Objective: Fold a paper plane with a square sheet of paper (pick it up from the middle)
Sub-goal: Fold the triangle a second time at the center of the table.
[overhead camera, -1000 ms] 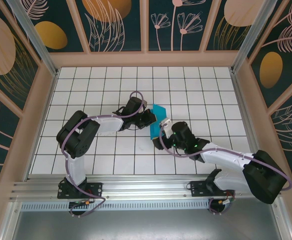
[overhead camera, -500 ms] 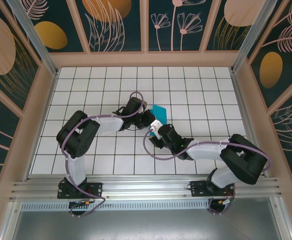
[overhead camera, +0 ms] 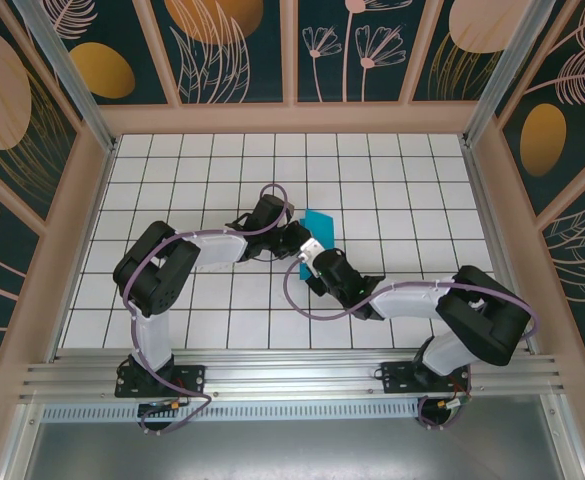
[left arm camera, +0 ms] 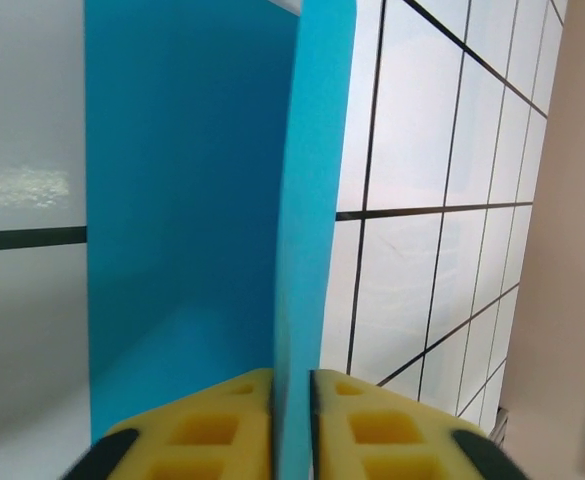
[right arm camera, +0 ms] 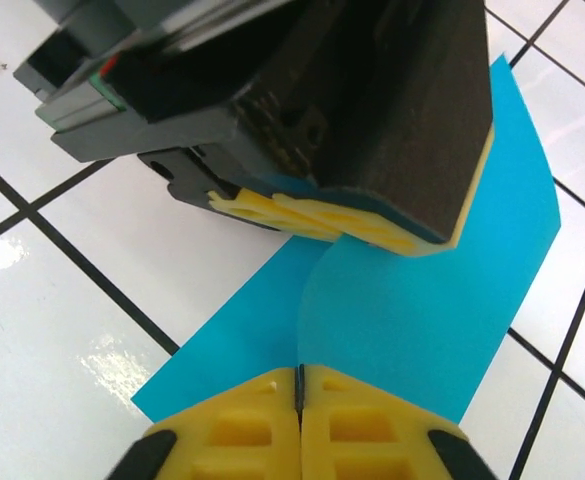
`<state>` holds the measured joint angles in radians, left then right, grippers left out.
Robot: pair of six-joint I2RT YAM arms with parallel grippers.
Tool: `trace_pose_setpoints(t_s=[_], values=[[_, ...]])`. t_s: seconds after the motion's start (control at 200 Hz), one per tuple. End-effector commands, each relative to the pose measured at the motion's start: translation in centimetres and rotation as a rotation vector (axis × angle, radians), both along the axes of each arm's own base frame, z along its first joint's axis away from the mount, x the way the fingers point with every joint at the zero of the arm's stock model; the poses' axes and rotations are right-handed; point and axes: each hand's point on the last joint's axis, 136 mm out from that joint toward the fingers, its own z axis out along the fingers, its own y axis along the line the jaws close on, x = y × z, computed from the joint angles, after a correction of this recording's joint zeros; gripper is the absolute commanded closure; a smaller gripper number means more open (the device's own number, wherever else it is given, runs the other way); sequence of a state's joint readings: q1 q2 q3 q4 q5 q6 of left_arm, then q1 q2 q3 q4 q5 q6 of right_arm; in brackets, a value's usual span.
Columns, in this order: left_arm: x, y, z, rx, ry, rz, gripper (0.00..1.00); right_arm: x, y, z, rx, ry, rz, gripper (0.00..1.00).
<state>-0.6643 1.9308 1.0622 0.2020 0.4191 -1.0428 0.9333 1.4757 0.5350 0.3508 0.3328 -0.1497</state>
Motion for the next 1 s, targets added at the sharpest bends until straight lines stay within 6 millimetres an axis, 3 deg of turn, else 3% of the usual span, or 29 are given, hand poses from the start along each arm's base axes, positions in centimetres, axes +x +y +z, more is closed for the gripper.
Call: trace_pose_setpoints(t_s=[0.0, 0.045, 0.125, 0.235, 0.315, 0.395, 0.515, 0.621, 0.726, 0.856, 0.996], values=[[0.5, 0.3, 1.7, 0.032, -0.051, 0.011, 0.74, 0.5, 1.0, 1.9, 0.061, 0.003, -0.028, 1.00], [0.7, 0.9, 2.0, 0.059, -0.065, 0.030, 0.67, 0.4, 1.2, 2.0, 0.073, 0.022, -0.036, 1.00], [1.0, 2.2, 2.4, 0.102, -0.088, 0.069, 0.64, 0.5, 1.4, 2.1, 0.099, 0.062, -0.063, 1.00], [1.1, 4.3, 3.3, 0.141, -0.114, 0.137, 0.49, 0.6, 1.8, 2.7, 0.151, 0.110, -0.112, 1.00], [1.1, 5.8, 3.4, 0.173, -0.130, 0.177, 0.48, 0.5, 2.1, 2.9, 0.193, 0.151, -0.138, 1.00], [1.2, 6.7, 5.5, 0.161, -0.174, 0.219, 0.45, 0.6, 2.1, 3.2, 0.224, 0.179, -0.182, 1.00], [0.3, 8.5, 5.3, 0.184, -0.178, 0.261, 0.45, 0.5, 2.5, 3.7, 0.303, 0.262, -0.222, 0.99], [-0.3, 9.2, 5.2, 0.182, -0.180, 0.280, 0.53, -0.4, 3.9, 3.5, 0.368, 0.351, -0.203, 0.98], [-1.1, 8.9, 4.4, 0.145, -0.156, 0.262, 0.72, -0.5, 4.5, 3.0, 0.392, 0.390, -0.203, 0.97], [-2.1, 7.9, 2.9, 0.098, -0.102, 0.214, 0.88, -0.3, 4.8, 2.2, 0.411, 0.437, -0.212, 0.97], [-2.9, 7.2, 1.7, 0.082, -0.068, 0.164, 0.93, -0.6, 4.8, 1.6, 0.462, 0.519, -0.200, 0.96]])
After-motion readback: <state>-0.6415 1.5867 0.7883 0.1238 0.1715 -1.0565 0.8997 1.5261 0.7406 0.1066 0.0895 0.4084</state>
